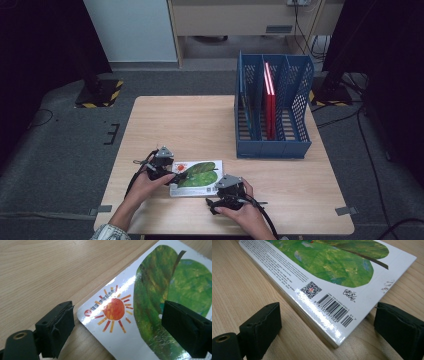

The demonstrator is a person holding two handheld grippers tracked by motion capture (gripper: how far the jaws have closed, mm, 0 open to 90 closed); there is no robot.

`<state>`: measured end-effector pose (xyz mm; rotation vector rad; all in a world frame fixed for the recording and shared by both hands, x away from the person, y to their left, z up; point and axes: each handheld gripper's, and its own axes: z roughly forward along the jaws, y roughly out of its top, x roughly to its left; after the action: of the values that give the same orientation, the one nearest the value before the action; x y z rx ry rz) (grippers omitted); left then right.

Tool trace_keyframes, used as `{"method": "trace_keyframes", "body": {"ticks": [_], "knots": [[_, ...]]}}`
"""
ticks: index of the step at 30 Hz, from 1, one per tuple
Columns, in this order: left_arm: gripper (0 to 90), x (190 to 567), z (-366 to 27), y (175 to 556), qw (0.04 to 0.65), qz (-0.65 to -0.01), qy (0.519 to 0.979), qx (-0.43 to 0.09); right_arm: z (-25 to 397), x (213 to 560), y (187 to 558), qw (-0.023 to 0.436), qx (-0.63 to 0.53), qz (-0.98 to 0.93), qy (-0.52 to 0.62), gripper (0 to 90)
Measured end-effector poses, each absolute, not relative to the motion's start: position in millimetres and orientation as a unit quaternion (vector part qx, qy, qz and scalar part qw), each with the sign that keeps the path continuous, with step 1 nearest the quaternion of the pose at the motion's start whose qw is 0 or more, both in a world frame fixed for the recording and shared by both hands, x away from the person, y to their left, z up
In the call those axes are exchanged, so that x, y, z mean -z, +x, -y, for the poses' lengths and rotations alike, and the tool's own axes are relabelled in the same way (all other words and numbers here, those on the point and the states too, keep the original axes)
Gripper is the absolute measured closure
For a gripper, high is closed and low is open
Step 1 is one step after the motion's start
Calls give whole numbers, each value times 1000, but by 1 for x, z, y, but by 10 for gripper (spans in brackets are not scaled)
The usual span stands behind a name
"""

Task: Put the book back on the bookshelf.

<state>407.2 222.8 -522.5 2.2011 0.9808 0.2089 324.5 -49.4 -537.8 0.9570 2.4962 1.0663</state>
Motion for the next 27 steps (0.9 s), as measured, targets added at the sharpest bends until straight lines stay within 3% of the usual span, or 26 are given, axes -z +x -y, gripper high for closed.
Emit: {"method": "trace_keyframes", "body": {"ticks": [13,27], "knots": [[116,525,-221,406,354,-385,849,-75,47,538,325,136,-365,-858,336,66],[219,521,-223,408,357,-411,835,-79,43,538,326,141,-362,-852,352,64]]}}
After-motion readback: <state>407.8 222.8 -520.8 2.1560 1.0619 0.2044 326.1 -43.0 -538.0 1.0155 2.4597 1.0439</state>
